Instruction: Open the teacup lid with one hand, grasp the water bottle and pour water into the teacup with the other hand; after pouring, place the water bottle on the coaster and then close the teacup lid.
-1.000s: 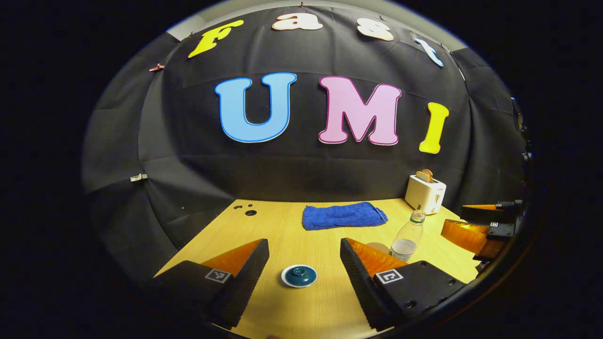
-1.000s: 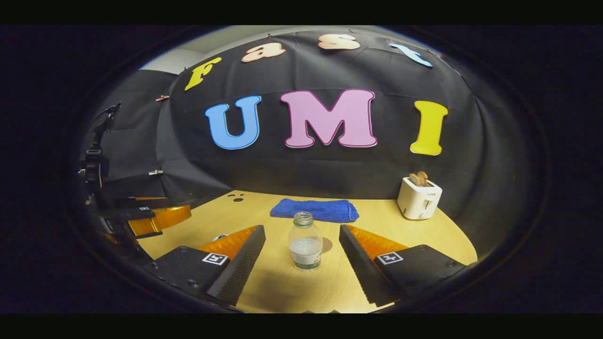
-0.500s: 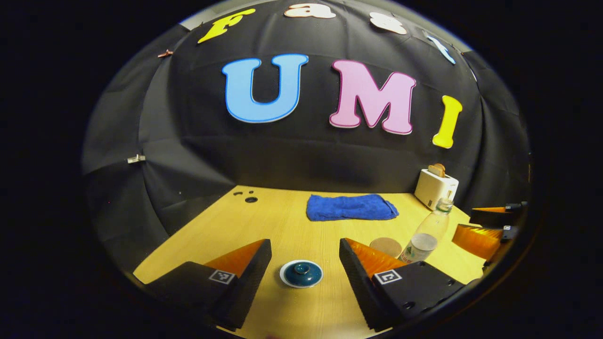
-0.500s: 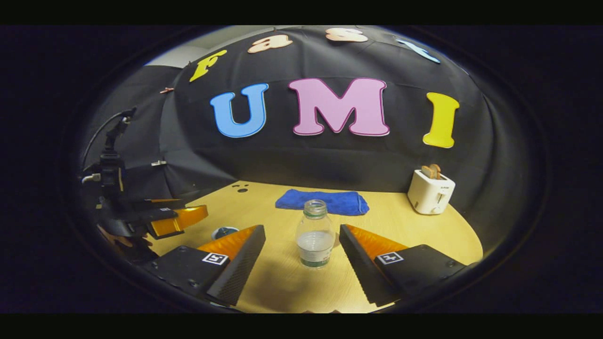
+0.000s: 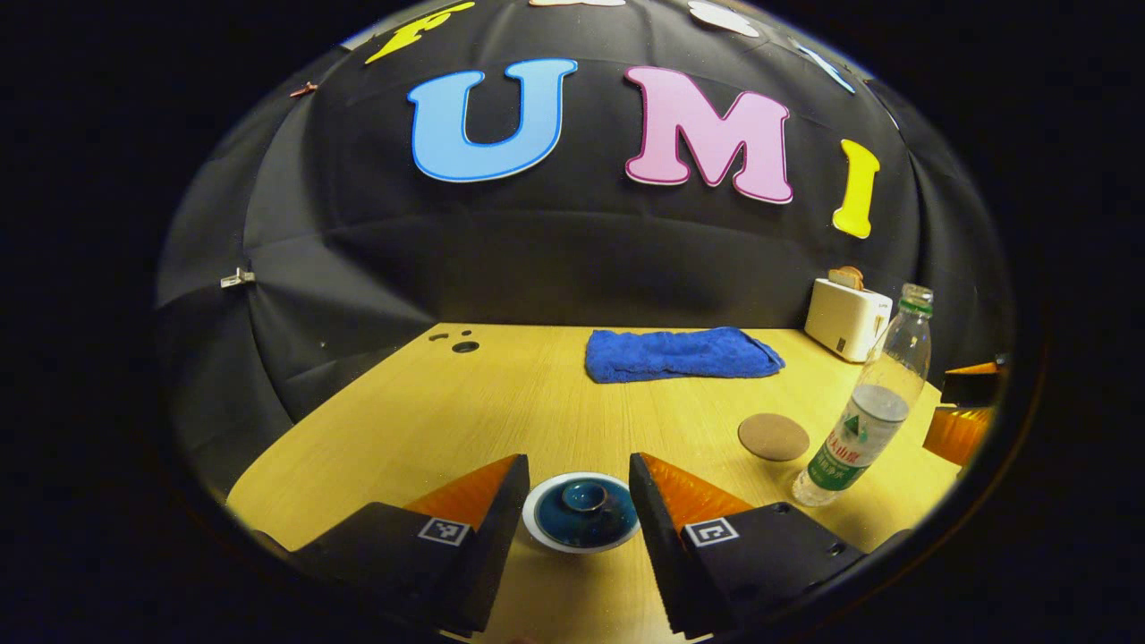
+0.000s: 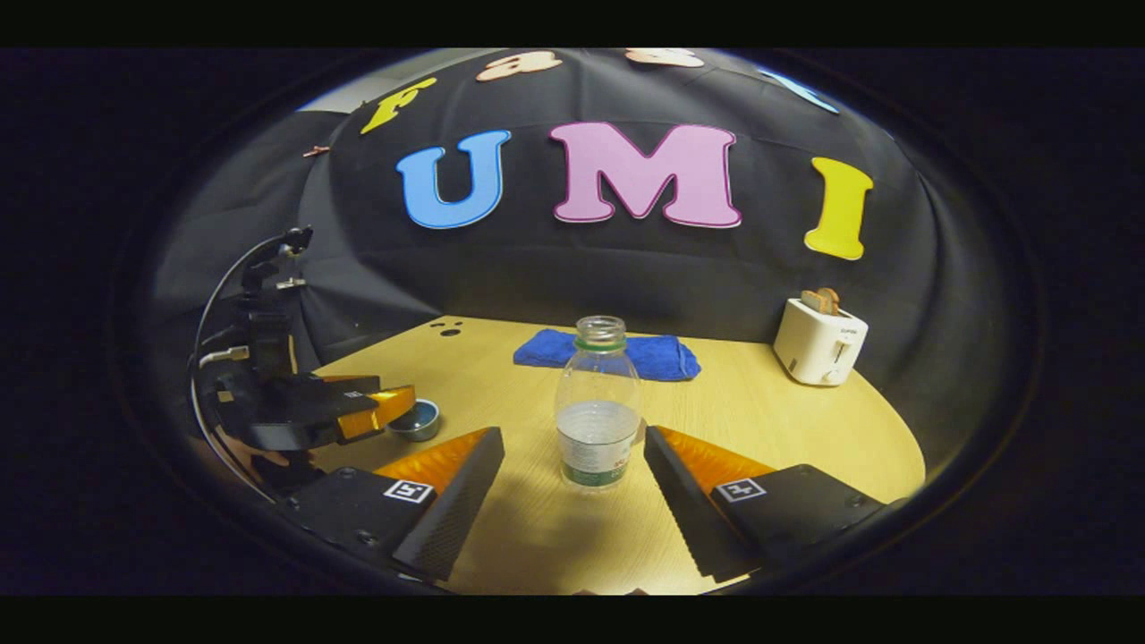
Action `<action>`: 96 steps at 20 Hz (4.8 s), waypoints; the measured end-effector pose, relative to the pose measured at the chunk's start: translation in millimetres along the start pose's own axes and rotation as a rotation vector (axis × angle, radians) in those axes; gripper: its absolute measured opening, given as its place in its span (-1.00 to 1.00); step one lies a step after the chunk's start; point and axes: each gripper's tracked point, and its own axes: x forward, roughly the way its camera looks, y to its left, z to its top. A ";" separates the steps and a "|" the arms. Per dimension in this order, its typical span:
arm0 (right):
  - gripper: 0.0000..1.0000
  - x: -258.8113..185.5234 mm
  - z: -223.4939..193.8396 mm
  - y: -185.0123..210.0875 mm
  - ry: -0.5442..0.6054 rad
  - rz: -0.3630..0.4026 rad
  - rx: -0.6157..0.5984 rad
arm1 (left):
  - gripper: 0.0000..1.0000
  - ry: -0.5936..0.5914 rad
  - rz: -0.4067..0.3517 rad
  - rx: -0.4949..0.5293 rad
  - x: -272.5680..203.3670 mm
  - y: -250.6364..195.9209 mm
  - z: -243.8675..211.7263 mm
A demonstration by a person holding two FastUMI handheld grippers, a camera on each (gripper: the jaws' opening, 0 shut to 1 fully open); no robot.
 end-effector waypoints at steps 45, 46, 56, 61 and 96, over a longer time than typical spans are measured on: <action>0.82 108.4 -18.4 -16.3 -0.154 -0.061 0.044 | -0.48 -0.062 0.004 -0.016 -6.2 28.6 0.9; 0.71 108.9 -17.0 -15.8 -0.159 -0.057 0.041 | -0.48 -0.062 0.006 -0.014 -7.5 29.9 0.8; 0.48 113.1 -13.5 -6.9 -0.101 -0.031 -0.054 | -0.48 -0.068 0.026 -0.015 -18.6 37.7 3.1; 0.48 116.9 13.3 -12.6 -0.103 -0.063 -0.288 | -0.48 -0.097 0.053 -0.025 -25.3 53.1 13.1; 0.48 192.6 0.0 82.5 -0.311 0.007 -1.417 | -0.48 -0.090 0.095 -0.087 -49.1 142.1 -3.9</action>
